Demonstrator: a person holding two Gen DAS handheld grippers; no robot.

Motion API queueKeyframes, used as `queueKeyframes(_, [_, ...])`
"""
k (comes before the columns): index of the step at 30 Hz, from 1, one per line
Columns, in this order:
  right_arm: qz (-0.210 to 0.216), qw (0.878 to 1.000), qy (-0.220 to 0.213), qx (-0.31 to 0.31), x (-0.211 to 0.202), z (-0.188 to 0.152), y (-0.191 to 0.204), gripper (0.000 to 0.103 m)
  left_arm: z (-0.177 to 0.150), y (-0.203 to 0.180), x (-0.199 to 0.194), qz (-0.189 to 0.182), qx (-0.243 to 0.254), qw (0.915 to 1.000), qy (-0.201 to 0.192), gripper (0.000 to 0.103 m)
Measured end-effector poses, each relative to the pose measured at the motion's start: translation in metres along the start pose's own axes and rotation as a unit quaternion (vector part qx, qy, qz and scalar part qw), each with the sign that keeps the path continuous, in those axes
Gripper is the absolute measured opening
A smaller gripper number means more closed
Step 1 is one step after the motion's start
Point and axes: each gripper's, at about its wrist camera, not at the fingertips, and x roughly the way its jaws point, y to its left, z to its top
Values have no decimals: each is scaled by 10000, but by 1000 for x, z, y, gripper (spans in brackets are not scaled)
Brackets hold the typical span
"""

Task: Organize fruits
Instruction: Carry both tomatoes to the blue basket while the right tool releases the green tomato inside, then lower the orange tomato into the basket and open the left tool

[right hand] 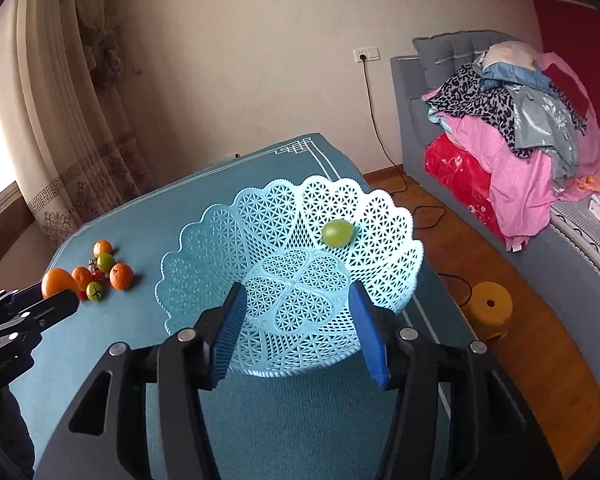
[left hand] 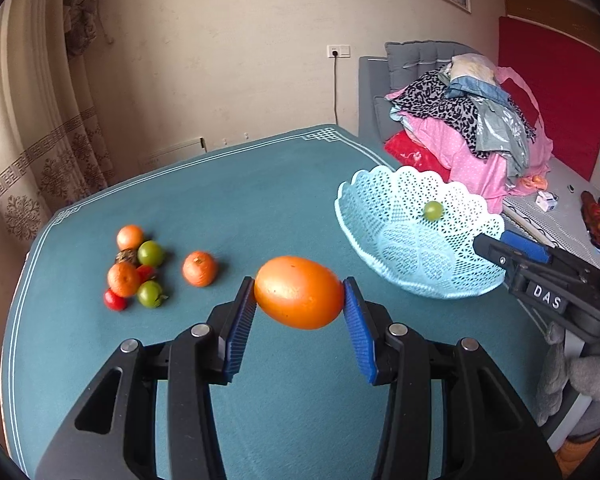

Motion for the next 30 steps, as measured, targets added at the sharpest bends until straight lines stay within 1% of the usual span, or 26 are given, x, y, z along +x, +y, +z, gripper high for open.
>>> queueKeyframes(4, [-91,9998,-105,130,-6,2,-7,54,12,-17,14,-227,94,9997,2,45])
queueKeyframes(9, [-201,9993,-111,279,-8,1,-18,54,25,-40,33,-437,281,9986,35,46])
queueKeyframes(17, [-309,9989,-33,363,-4,1,-25,55,33,-66,59,-543,612,9966,133,46])
queueKeyframes(23, [-366,9986,7,384,-1,-1,-27,55,32,-71,74,-526,696,9958,276,46])
queueKeyframes(29, [-391,9985,45,373,1,-1,-25,58,32,-69,79,-511,661,9959,344,46])
queueKeyframes(30, [-393,9985,50,370,0,-1,-25,58,32,-68,79,-497,649,9961,345,48])
